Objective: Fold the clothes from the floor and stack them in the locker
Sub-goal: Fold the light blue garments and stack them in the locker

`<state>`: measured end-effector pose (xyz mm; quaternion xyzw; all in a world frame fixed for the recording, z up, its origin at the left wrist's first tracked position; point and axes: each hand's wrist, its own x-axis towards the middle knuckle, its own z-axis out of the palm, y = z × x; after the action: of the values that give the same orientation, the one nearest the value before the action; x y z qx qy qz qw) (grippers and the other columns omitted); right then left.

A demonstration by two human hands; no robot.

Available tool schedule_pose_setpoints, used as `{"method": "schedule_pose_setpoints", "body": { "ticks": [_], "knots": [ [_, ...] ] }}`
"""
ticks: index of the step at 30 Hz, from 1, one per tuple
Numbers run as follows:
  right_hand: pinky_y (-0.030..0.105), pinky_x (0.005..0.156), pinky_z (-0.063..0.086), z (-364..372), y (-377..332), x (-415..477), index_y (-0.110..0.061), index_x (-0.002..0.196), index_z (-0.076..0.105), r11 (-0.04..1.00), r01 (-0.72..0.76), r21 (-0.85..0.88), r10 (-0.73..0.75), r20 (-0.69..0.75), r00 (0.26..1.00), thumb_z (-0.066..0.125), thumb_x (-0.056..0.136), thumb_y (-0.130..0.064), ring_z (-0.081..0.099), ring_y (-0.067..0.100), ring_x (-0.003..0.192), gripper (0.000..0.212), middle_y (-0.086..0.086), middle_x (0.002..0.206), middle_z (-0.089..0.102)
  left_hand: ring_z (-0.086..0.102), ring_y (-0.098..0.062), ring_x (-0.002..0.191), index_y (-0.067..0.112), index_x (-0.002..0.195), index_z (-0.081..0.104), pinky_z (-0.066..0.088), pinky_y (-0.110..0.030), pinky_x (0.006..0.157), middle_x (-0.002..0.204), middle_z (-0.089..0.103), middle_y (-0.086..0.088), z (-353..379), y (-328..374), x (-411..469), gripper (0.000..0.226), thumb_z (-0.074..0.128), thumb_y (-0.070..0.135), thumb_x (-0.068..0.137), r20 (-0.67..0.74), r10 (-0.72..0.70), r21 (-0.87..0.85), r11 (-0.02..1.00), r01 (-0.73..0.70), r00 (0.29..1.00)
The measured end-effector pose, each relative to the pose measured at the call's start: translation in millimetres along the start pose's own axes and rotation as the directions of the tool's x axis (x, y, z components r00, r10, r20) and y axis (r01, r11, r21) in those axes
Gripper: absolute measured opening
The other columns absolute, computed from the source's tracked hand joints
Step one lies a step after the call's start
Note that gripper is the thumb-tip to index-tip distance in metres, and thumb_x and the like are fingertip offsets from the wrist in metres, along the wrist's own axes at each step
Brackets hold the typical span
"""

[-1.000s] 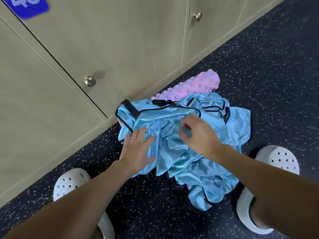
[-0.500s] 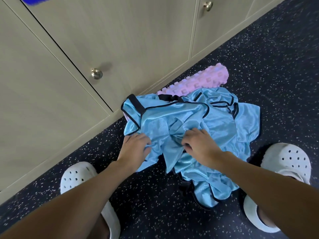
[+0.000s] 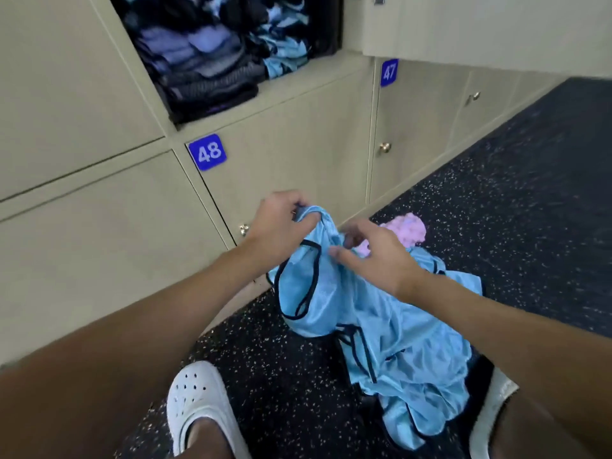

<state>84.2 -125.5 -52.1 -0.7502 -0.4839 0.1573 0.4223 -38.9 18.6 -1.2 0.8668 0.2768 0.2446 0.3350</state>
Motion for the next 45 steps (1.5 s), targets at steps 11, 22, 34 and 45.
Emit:
{"method": "schedule_pose_setpoints", "body": {
  "ticks": [11,22,34,45],
  "knots": [
    [0.023,0.088,0.042,-71,-122,-34,-0.036,0.106,0.048,0.982,0.185,-0.045,-0.186,-0.016,0.982,0.069,0.055,-0.074,0.048,0.0,0.096,0.067,-0.017,0.102,0.048,0.053,-0.016,0.059,0.012,0.069,0.065,0.049,-0.035,0.06,0.064,0.064,-0.006,-89,125,17,0.011,0.068,0.013,0.079,-0.368,-0.089,-0.206,0.978,0.012,0.925],
    [0.03,0.073,0.045,-76,-133,-43,-0.019,0.085,0.065,0.931,0.246,-0.271,-0.246,0.035,0.969,0.067,0.09,-0.02,0.054,0.015,0.076,0.005,-0.007,0.086,0.056,0.02,-0.02,0.053,0.017,0.049,0.031,0.03,-0.023,0.048,0.051,0.024,0.001,-123,142,2,0.046,0.062,0.004,0.08,-0.428,-0.213,-0.307,0.948,0.081,0.878],
    [0.011,0.05,0.037,-115,-173,2,-0.013,0.077,0.066,0.982,0.168,0.09,-0.142,-0.244,0.959,0.063,0.085,0.0,0.047,0.001,0.05,0.015,-0.004,0.06,0.059,0.059,-0.023,0.074,0.01,0.085,0.065,0.057,-0.046,0.086,0.079,0.063,-0.006,-113,109,-6,0.008,0.06,0.004,0.086,-0.325,-0.369,-0.384,0.893,0.236,0.871],
    [0.013,0.072,0.048,-135,-190,38,-0.025,0.097,0.064,0.955,0.207,0.213,-0.192,-0.09,0.977,0.059,0.086,0.005,0.062,0.007,0.075,0.032,0.005,0.086,0.07,0.072,-0.02,0.096,0.009,0.115,0.068,0.057,-0.029,0.088,0.103,0.076,-0.007,-102,136,7,0.031,0.077,0.012,0.085,0.091,0.012,-0.4,0.916,0.025,0.996]
  ]
}}
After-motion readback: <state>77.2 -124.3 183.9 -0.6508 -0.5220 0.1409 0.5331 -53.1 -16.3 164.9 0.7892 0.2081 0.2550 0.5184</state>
